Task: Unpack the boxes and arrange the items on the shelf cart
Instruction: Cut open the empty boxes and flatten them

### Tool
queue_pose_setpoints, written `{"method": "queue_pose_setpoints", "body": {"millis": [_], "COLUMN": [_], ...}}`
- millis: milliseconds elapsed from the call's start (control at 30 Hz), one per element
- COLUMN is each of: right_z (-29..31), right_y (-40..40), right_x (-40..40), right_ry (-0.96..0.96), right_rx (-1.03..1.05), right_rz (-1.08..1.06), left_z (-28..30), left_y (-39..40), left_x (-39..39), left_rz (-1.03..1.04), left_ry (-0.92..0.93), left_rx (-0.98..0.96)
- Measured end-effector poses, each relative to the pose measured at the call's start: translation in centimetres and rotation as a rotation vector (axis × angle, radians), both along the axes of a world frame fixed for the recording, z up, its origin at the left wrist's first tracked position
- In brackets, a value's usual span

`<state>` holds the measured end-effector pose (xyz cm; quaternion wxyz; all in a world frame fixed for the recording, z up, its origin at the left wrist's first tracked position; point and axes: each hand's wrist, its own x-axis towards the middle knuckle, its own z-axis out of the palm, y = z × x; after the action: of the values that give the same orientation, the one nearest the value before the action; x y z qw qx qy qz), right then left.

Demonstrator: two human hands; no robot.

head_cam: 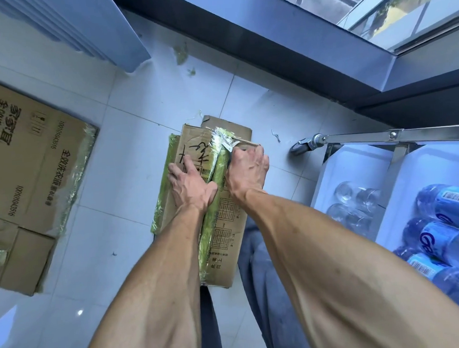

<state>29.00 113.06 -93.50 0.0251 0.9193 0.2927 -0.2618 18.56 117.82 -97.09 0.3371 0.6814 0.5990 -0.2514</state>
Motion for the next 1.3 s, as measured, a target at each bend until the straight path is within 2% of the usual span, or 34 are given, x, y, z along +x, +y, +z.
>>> {"method": "queue_pose_setpoints", "body": {"millis": [100, 333, 600, 733, 833, 1067, 1200, 1300], "right_z": [0.4, 0.4, 0.5, 0.1, 0.0, -0.1, 0.1, -0.1], "right_y": [-0.4, 0.2, -0.5, -1.0, -0.8, 0.9, 1.2, 0.1], "right_x": [-0.3, 1.2, -0.8, -1.1, -0.7, 3.1, 2.6, 1.2], "right_ry": [0.050, -0.025, 0.106, 0.037, -0.092, -0.129, -0.062, 0.048], "right_rx": [0.001, -0.147, -0.014, -0.005, -0.026, -0.042, -0.101, -0.056], "right_rz": [-0.031, 0.089, 0.031, 0.069, 0.151, 0.544, 0.495, 0.358], "left_z": [0.3, 0.8, 1.1, 1.2, 1.5, 1.6, 1.4, 1.3], "left_y": [-0.6, -1.0, -1.0, -0.7, -0.8, -0.9, -0.7, -0.8], "left_x": [-0.1, -0.4, -1.4, -1.7, -1.6, -2.8, -2.5, -2.0], "left_rz": [0.004, 0.033, 0.075, 0.060, 0.053, 0.029, 0.032, 0.049], "left_ry": [-0.003, -0.011, -0.018, -0.015, 0.009, -0.004, 0.006, 0.008], "left_rx": [-0.001, 0.015, -0.004, -0.012, 0.006, 0.029, 0.010, -0.007]}}
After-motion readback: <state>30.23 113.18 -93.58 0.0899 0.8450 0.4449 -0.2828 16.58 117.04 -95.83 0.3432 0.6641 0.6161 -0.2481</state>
